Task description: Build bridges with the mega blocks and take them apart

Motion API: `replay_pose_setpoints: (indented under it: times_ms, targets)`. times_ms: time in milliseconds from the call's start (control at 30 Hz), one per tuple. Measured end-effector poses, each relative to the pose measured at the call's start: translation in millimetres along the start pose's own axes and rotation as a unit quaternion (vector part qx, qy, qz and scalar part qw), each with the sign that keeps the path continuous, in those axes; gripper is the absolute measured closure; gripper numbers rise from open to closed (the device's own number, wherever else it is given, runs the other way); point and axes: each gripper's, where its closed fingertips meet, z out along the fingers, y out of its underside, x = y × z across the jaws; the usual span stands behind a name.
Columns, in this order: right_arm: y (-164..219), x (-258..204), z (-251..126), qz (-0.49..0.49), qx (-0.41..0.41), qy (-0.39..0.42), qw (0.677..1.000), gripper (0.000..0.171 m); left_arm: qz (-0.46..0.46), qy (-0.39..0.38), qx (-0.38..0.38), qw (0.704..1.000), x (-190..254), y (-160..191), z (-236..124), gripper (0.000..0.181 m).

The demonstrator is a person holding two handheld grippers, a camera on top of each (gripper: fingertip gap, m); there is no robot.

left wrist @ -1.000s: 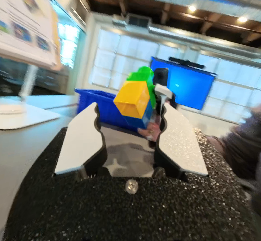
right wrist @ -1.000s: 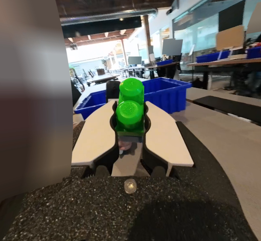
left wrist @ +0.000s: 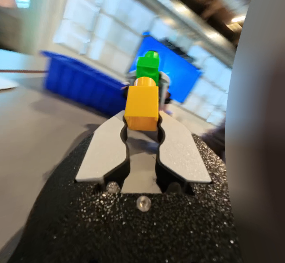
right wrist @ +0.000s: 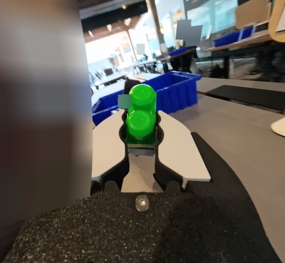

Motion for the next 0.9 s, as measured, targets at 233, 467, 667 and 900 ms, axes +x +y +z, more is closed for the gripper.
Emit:
replay_pose_setpoints:
  times_ms: [233, 467, 667, 900]
  targets:
    - [15.1, 16.1, 5.3, -0.020, -0.035, 0.054, 0.998, 0.136, -0.019, -0.078, -0.089, 0.993, -18.4, 28.2, 12.0, 0.125]
    - [17.8, 23.1, 5.1, -0.053, -0.042, 0.085, 0.994, 0.136, -0.025, -0.112, -0.066, 0.991, -30.7, 20.7, 6.5, 0.104]
    - [27.5, 35.7, 4.8, -0.094, -0.088, 0.145, 0.981, 0.136, -0.033, -0.153, -0.058, 0.986, -43.7, 19.1, 2.6, 0.108]
    - [7.3, -11.9, 20.6, -0.018, 0.038, -0.039, 0.998, 0.136, 0.058, -0.090, -0.062, 0.992, -15.3, 19.2, 11.4, 0.108]
